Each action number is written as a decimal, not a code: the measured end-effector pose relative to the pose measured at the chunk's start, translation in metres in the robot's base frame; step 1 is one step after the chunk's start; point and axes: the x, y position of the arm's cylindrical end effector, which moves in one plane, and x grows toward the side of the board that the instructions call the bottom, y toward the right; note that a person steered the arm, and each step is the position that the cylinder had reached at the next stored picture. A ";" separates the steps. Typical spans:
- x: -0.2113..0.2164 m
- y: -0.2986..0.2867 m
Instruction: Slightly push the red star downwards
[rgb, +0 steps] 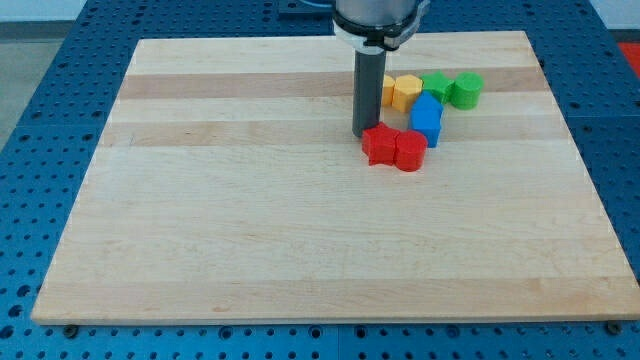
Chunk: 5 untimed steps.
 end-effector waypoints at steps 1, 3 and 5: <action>0.000 0.000; 0.000 -0.038; -0.016 -0.115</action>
